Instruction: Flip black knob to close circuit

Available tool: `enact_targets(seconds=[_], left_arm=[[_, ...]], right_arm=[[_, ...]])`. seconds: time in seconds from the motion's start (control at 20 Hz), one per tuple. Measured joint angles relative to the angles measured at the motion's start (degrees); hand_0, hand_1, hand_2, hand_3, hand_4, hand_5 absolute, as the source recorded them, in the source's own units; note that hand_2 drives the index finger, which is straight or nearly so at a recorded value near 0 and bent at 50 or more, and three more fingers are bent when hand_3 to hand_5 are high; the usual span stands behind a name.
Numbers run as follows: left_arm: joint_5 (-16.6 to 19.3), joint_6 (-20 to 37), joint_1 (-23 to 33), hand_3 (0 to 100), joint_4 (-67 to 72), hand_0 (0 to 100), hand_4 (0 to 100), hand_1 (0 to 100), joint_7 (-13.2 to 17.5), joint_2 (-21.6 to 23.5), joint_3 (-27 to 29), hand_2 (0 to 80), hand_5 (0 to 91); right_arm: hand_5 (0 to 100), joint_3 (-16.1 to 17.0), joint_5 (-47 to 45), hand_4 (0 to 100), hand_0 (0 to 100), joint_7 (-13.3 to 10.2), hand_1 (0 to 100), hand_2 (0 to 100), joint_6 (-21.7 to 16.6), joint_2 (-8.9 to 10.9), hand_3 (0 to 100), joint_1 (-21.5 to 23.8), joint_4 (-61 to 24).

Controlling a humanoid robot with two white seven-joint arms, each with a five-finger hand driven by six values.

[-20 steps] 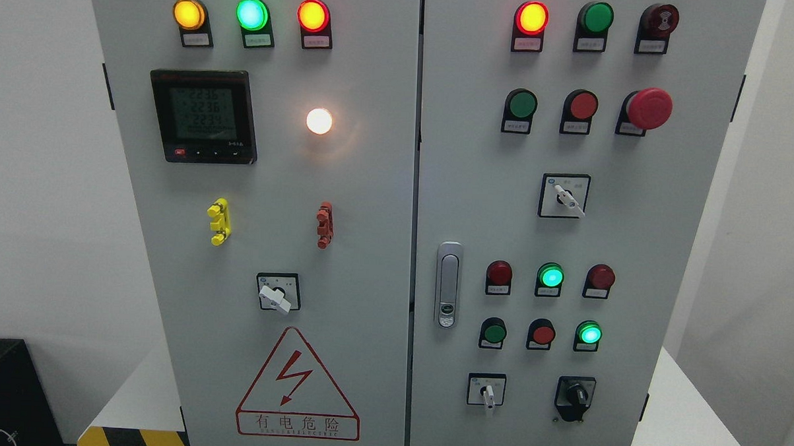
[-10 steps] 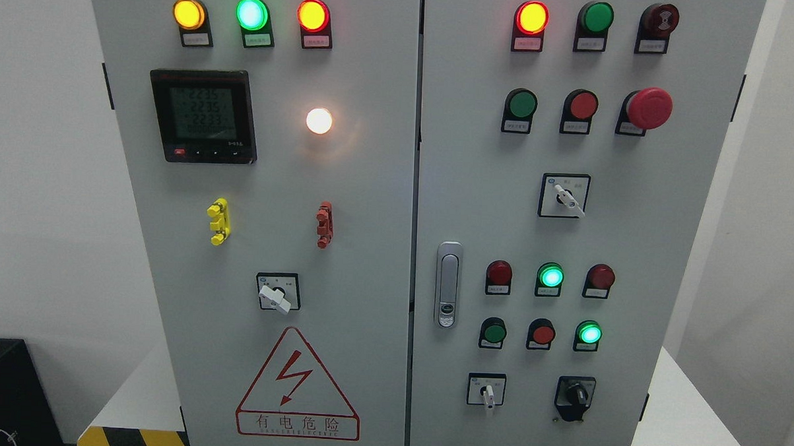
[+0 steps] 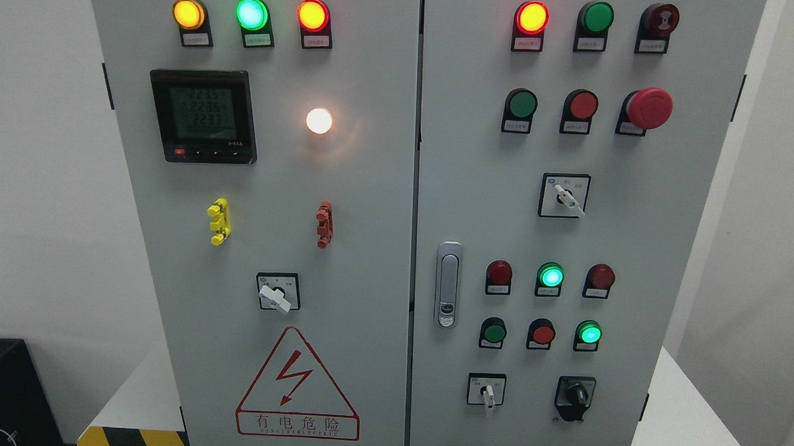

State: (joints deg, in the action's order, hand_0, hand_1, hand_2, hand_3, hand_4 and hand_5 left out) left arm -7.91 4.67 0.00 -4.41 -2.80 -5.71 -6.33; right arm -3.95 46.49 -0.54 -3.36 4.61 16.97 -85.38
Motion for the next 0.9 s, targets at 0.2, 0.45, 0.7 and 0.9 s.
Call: enact_targets(seconds=[0.2,0.45,0.7,0.9], left_arm=[[0.0,0.0,0.0,0,0.0,12,0,56,0.0,0.0,0.0,0.0,0.0],[0.0,0.0,0.0,0,0.0,12,0,56,0.0,0.0,0.0,0.0,0.0],[0.0,0.0,0.0,0,0.0,12,0,56,0.0,0.0,0.0,0.0,0.0],[0.0,-0.01,0.0,0,0.0,12,0,56,0.0,0.0,0.0,0.0,0.0]], right_arm=[[84,1.2,4.5,84,0,1.96,0,86,2.76,-0.2,100,-1.58,-4.0],[92,2.19,9.43,86,0,4.58,0,86,5.17,-0.28,100,-3.32,-8.09],[93,2.84,12.19,88,0,8.18,0,86,7.24,-0.12,100,-4.76,-12.22],[94,3.08,13.15,89,0,10.01,0,87,9.76,0.25,100,-6.62,-15.03]])
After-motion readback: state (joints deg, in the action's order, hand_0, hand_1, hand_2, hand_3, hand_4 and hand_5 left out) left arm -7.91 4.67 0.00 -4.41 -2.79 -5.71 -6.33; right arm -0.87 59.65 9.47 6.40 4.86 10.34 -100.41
